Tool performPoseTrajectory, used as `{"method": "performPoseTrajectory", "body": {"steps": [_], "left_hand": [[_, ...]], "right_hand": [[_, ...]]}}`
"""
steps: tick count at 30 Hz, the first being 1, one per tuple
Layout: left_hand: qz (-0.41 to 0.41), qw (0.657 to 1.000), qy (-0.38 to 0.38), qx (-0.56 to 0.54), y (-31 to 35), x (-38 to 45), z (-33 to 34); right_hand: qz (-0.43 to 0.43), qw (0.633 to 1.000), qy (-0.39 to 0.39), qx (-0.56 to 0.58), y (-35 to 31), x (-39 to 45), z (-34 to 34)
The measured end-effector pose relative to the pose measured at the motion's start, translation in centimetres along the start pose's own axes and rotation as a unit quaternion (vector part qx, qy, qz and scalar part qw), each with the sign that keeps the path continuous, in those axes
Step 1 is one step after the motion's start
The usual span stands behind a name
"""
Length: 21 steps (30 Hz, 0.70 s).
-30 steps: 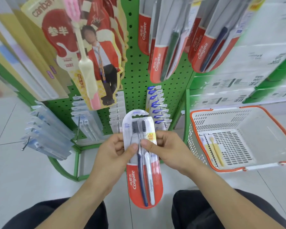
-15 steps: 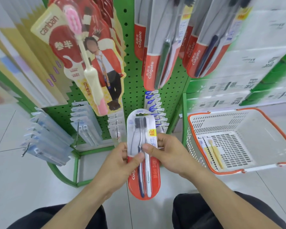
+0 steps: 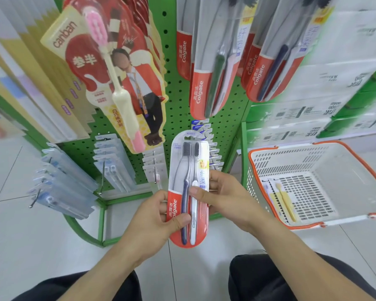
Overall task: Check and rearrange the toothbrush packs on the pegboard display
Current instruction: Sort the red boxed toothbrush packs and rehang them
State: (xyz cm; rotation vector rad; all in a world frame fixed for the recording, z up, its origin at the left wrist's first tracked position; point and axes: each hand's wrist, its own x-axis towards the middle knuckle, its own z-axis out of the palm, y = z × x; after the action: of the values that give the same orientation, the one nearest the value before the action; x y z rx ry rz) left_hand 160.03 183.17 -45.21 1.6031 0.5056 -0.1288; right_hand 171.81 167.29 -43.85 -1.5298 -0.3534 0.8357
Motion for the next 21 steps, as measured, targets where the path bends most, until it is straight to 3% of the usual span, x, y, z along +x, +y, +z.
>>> {"method": "performPoseTrajectory", "body": {"steps": [5,10,14,18,21], "left_hand": [[0.011,0.999,0.051,-0.009,0.1,-0.1,0.3],[-0.005,1.0,0.001,0.021,0.3,-0.4,0.0],[-0.012,1.0,-0.002,0.022,0.3,-0.7,-0.6],[-0.03,0.997,-0.056,0.044,0.2,-1.1,-0.7],[-0.024,0.997,-0.039,0.06,0.2,-1.2,-0.5]], "right_hand": [[0.045,0.997,-0.057,-0.039,0.2,-0.3,0.4],[0.052,0.998,-0.012,-0.015,0.2,-0.2,0.7],[0.06,0.996,-0.051,-0.044,-0.1,-0.4,0.5],[0.067,0.99,-0.088,-0.084,-0.3,-0.7,0.2],[0.072,0.984,-0.1,-0.129,-0.5,-1.0,0.4]]}}
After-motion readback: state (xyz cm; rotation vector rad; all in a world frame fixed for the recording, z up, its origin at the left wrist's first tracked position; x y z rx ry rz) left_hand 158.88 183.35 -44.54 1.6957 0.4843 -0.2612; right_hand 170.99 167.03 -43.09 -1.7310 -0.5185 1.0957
